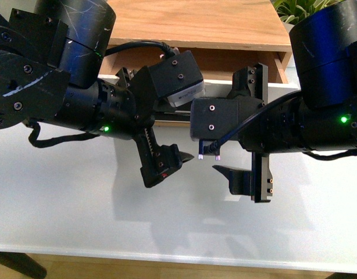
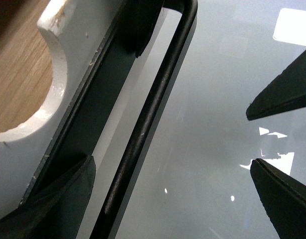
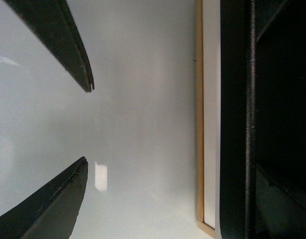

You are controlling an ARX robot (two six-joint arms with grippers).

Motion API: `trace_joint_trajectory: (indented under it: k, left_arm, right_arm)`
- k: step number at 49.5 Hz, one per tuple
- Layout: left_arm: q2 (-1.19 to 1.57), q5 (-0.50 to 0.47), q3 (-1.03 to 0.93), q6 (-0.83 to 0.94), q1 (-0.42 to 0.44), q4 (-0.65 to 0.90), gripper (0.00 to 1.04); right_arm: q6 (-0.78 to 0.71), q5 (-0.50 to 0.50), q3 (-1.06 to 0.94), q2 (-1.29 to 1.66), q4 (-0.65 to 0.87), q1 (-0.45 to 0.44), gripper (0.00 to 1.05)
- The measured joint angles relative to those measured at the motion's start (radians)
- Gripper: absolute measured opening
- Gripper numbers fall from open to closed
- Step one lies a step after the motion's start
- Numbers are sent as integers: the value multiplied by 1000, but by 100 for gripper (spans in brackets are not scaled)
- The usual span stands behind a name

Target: Close drawer sideways

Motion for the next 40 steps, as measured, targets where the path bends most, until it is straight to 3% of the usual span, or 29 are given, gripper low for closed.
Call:
trace_joint_trajectory:
  k: [40]
  left_arm:
    - [170,-34,327,-14,18,-128,96]
  right_arm:
    - [8,36,220,142,26,-74,96]
